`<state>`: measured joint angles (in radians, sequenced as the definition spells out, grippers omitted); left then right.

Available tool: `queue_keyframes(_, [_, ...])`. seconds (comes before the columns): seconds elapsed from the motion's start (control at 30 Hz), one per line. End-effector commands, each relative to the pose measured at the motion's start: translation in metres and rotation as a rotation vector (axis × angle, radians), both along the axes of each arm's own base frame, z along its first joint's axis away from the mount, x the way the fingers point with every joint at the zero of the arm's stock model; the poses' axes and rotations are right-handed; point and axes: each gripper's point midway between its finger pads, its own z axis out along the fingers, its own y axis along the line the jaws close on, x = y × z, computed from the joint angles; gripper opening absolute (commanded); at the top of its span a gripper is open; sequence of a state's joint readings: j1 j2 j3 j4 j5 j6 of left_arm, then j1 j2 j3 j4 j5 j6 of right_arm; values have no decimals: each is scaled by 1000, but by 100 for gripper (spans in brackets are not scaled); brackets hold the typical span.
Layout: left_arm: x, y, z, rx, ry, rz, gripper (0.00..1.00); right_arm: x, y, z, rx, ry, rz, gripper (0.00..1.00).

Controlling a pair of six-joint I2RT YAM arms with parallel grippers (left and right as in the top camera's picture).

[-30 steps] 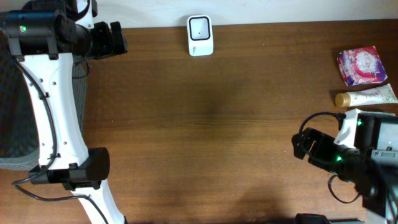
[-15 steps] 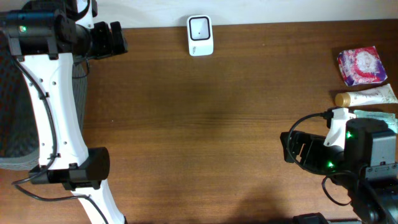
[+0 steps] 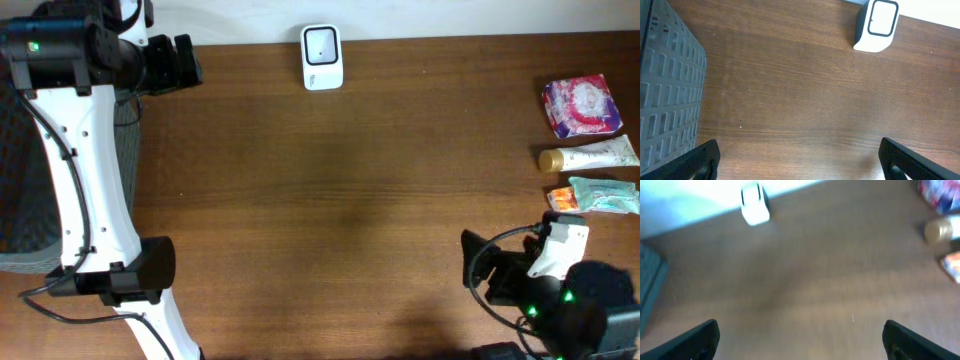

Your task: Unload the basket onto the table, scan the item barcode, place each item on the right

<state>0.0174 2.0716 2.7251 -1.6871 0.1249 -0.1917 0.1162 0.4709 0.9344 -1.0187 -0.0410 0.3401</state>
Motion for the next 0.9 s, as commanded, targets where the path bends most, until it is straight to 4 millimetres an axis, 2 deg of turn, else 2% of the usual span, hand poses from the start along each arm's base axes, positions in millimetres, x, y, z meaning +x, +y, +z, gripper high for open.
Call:
queue_keyframes(0.0, [-6,0,14,-5,-38,-4,99,12,-4,-24,-58,-89,4,99])
queue_keyframes(0.17, [-6,0,14,-5,-38,-6,99,37,-4,-64,-107,-201,6,99])
queue_keyframes(0.4, [-6,0,14,-5,-38,-6,99,49,-15,-69,-124,-399,-47,98])
queue_keyframes(0.67, [-6,0,14,-5,-38,-6,99,53,-19,-84,-178,-482,-55,99])
queue_keyframes(0.87, [-6,0,14,-5,-38,-6,99,60,-36,-96,-189,-519,-132,98])
